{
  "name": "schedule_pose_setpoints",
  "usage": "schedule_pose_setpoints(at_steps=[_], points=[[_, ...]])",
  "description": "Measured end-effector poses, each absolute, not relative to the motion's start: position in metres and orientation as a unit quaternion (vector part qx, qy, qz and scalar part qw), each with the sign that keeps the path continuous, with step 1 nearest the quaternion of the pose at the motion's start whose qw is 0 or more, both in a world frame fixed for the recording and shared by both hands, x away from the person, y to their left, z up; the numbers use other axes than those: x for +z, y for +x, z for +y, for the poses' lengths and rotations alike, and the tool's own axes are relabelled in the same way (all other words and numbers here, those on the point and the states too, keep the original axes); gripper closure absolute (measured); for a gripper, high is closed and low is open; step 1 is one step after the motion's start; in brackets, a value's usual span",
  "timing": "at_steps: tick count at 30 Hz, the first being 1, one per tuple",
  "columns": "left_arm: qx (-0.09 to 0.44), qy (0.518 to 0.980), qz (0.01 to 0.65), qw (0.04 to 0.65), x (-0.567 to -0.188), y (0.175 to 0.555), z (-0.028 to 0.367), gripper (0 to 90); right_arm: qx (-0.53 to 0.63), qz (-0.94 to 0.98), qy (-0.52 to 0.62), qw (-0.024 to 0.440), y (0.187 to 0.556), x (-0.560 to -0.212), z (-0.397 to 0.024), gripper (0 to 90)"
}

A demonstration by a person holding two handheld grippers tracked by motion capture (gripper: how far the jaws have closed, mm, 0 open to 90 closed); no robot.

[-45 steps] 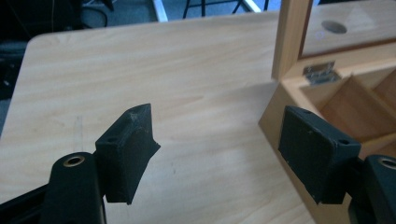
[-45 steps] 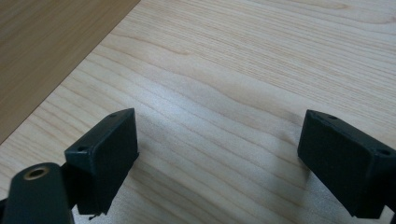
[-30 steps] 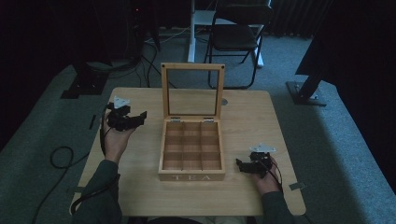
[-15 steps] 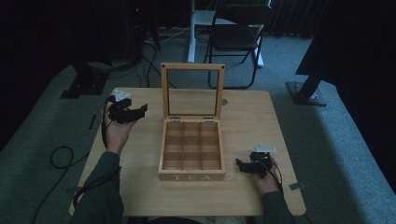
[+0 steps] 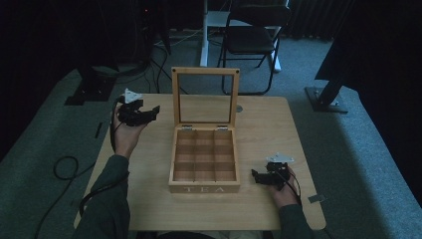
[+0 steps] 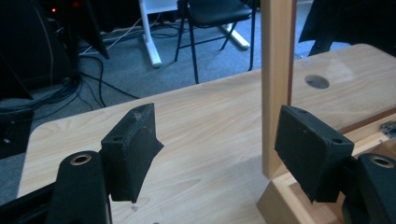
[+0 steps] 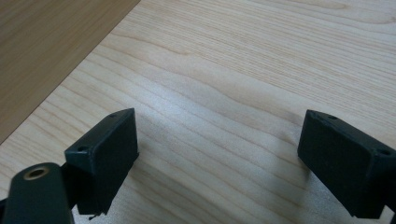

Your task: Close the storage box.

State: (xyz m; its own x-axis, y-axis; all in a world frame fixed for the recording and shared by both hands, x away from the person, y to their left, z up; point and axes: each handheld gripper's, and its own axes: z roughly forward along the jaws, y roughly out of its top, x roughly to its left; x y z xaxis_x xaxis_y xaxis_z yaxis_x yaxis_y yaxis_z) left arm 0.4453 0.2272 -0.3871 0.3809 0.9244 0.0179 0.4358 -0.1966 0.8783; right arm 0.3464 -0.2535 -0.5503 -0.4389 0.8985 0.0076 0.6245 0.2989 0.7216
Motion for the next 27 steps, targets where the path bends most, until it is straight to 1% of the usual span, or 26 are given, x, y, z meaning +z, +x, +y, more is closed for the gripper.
schedule_pose_setpoints(at_steps=[6,9,13,21,25,27], points=[[0.294,0.722,0.465,0.420,-0.383,0.451,0.218,29.9,0.335,0.780,0.488,0.205,0.346,-0.550,-0.254,11.7],[0.294,0.732,0.458,0.409,-0.382,0.457,0.214,30.0,0.334,0.780,0.488,0.205,0.346,-0.550,-0.254,11.7],[0.293,0.736,0.458,0.402,-0.379,0.462,0.210,32.2,0.334,0.780,0.488,0.205,0.346,-0.550,-0.254,11.7],[0.289,0.731,0.471,0.401,-0.375,0.471,0.205,40.4,0.335,0.780,0.488,0.205,0.346,-0.550,-0.253,11.7],[0.281,0.731,0.470,0.406,-0.378,0.476,0.197,41.2,0.335,0.780,0.487,0.205,0.346,-0.550,-0.253,11.7],[0.274,0.729,0.472,0.413,-0.380,0.479,0.192,39.8,0.335,0.780,0.487,0.205,0.346,-0.550,-0.253,11.7]])
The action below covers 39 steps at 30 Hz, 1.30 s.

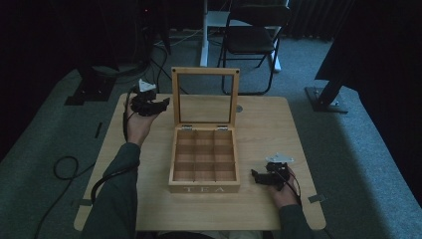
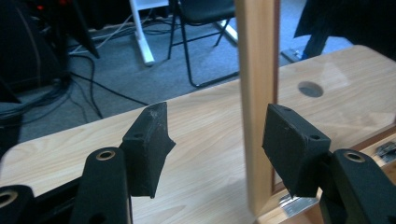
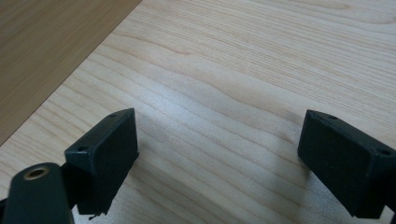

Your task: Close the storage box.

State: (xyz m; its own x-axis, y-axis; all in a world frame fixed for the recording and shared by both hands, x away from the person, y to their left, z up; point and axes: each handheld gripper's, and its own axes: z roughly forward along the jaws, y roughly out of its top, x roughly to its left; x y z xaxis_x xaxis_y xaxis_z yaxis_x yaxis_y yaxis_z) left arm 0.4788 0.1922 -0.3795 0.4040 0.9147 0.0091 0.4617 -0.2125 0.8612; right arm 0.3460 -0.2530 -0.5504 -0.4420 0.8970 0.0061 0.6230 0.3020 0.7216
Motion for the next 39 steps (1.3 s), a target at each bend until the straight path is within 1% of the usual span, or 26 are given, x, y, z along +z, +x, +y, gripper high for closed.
schedule_pose_setpoints(at_steps=[3,7,10,13,15,17,25,34,39], points=[[0.269,0.731,0.468,0.416,-0.382,0.483,0.183,37.9,0.335,0.781,0.487,0.205,0.346,-0.550,-0.253,11.8],[0.268,0.733,0.466,0.417,-0.382,0.489,0.172,37.9,0.335,0.781,0.486,0.205,0.346,-0.550,-0.253,11.7],[0.268,0.733,0.468,0.415,-0.381,0.494,0.167,40.9,0.335,0.781,0.486,0.205,0.346,-0.550,-0.253,11.7],[0.255,0.728,0.472,0.426,-0.381,0.499,0.165,44.4,0.335,0.782,0.484,0.204,0.346,-0.550,-0.252,11.7],[0.253,0.729,0.469,0.429,-0.380,0.502,0.163,44.7,0.335,0.782,0.484,0.204,0.346,-0.550,-0.252,11.7],[0.249,0.734,0.462,0.431,-0.378,0.505,0.161,44.0,0.335,0.782,0.484,0.204,0.345,-0.550,-0.252,11.7],[0.264,0.742,0.448,0.424,-0.368,0.517,0.149,41.4,0.335,0.782,0.484,0.204,0.345,-0.550,-0.252,11.7],[0.258,0.745,0.442,0.429,-0.363,0.528,0.147,38.7,0.335,0.782,0.484,0.204,0.345,-0.550,-0.252,11.7],[0.246,0.735,0.451,0.442,-0.361,0.528,0.147,39.1,0.335,0.781,0.485,0.204,0.345,-0.550,-0.252,11.7]])
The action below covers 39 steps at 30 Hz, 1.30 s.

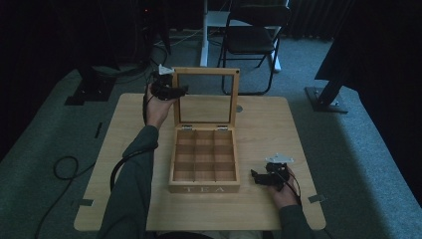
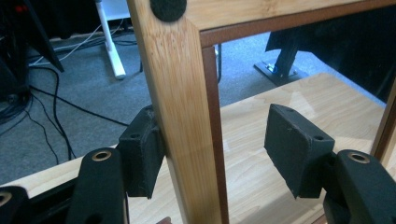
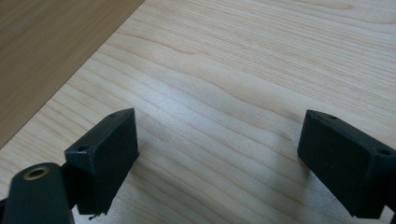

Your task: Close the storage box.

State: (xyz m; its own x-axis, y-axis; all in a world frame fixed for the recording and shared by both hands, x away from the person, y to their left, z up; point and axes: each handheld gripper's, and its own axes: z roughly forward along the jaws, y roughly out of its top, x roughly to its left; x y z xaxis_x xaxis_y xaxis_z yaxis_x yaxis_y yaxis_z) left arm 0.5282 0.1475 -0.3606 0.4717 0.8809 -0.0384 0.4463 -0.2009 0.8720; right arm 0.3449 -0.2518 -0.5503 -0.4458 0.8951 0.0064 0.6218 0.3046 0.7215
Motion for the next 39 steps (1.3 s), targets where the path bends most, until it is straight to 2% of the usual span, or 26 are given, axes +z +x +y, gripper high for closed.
schedule_pose_setpoints(at_steps=[8,16,28,39], points=[[0.234,0.726,0.451,0.464,-0.357,0.514,0.152,41.4,0.334,0.781,0.486,0.204,0.344,-0.550,-0.251,11.7],[0.233,0.710,0.446,0.493,-0.355,0.484,0.156,44.1,0.334,0.781,0.486,0.204,0.344,-0.550,-0.251,11.7],[0.228,0.721,0.415,0.506,-0.354,0.443,0.161,42.2,0.334,0.781,0.487,0.205,0.344,-0.550,-0.251,11.7],[0.248,0.722,0.406,0.502,-0.347,0.412,0.158,39.8,0.334,0.780,0.487,0.206,0.344,-0.550,-0.251,11.7]])
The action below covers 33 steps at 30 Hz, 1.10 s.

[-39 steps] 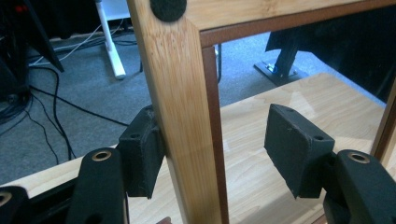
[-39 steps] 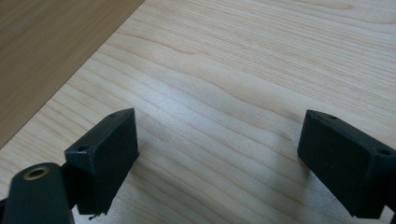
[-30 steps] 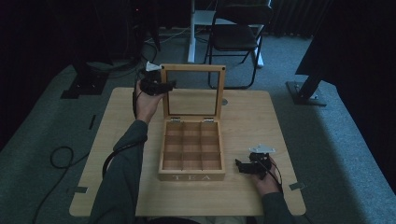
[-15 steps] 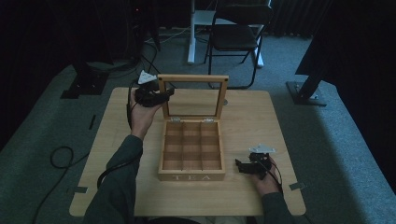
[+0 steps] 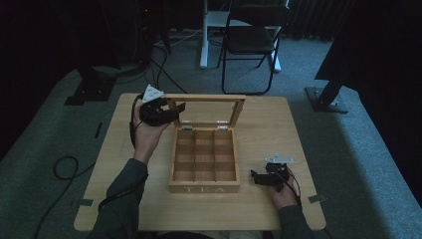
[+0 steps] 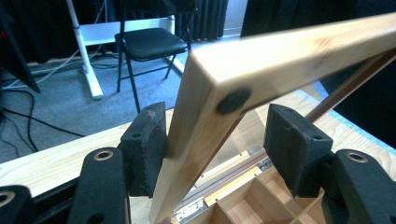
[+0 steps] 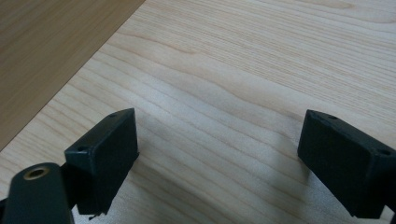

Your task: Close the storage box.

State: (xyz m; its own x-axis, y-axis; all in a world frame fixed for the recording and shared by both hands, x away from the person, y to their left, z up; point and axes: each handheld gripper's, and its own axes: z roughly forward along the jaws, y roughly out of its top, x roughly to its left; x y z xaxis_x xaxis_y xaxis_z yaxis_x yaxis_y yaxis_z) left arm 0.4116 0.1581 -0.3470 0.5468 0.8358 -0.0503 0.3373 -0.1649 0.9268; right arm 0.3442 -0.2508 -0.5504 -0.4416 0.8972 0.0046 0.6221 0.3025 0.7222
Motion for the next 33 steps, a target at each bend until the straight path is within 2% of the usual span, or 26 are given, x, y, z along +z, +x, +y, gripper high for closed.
schedule_pose_setpoints(at_steps=[8,33], points=[[0.263,0.724,0.410,0.489,-0.341,0.396,0.157,39.8,0.334,0.780,0.488,0.205,0.344,-0.550,-0.251,11.7],[0.233,0.715,0.436,0.495,-0.357,0.365,0.162,39.3,0.334,0.780,0.488,0.206,0.344,-0.550,-0.251,11.7]])
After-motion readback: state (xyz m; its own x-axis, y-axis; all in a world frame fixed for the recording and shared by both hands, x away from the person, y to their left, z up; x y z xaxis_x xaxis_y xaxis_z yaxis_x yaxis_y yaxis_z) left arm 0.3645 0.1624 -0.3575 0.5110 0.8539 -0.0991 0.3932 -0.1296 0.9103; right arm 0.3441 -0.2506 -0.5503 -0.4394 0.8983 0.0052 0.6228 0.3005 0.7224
